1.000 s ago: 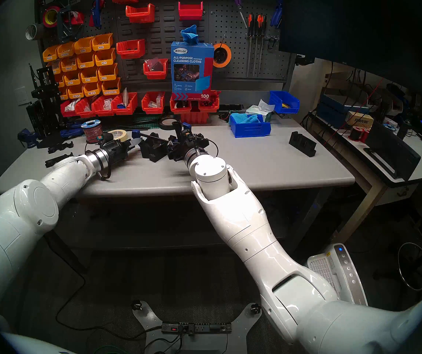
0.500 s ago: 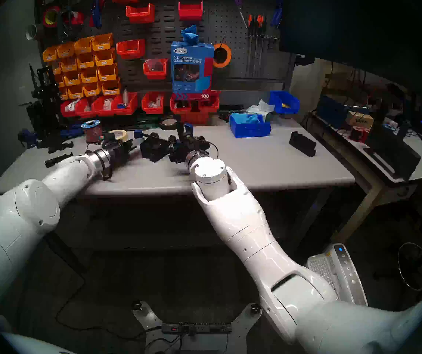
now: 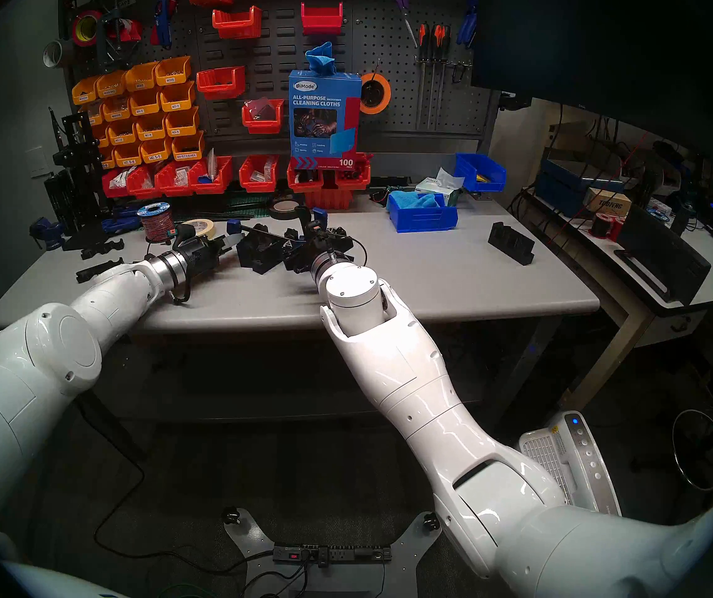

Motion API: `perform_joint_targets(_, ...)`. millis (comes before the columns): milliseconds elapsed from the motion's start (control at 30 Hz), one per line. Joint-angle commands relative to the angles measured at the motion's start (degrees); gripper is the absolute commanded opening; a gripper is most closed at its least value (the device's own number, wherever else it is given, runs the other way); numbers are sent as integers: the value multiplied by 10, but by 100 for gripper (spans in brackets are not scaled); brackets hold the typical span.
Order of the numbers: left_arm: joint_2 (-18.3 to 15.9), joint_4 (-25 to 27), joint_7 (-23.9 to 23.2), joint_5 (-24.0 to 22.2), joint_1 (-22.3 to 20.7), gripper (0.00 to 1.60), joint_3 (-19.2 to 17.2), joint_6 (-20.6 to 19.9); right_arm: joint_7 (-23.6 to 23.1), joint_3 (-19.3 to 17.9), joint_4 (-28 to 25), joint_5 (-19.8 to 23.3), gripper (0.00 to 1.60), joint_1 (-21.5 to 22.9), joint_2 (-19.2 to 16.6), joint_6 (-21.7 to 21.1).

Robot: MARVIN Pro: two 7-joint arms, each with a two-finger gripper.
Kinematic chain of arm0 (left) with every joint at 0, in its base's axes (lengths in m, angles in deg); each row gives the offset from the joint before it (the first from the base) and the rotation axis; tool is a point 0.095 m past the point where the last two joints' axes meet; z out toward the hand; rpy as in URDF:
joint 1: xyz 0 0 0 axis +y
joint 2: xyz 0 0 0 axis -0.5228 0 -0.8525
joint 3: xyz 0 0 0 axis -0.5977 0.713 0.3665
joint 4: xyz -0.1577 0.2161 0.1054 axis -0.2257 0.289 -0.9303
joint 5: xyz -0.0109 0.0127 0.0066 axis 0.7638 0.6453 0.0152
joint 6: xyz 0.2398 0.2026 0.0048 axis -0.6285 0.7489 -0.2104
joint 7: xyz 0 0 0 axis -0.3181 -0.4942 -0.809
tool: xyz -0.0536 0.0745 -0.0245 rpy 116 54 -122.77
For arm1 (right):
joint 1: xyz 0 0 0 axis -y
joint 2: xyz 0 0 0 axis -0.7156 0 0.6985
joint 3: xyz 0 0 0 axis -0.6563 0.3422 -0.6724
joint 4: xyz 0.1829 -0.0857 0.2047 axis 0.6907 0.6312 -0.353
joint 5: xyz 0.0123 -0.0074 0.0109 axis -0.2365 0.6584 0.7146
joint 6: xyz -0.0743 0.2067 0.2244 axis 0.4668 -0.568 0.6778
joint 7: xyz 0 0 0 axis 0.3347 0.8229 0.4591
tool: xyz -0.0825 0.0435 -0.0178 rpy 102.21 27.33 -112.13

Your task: Clamp the two 3D printed pieces together with the clamp

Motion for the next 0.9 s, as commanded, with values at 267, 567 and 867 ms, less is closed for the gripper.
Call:
perform_joint_targets(267, 3, 2, -13, -3, -8, 0, -4, 0, 20, -6, -8, -10, 160, 34, 20, 27)
perform_joint_targets(567, 2, 2, -15, -2, -7, 0, -4, 1, 34, -8, -2, -17, 160, 34, 26, 36)
perform_joint_targets(867, 1, 3, -17, -2, -8, 0, -5, 1, 43, -7, 5, -20, 160, 32, 31, 40)
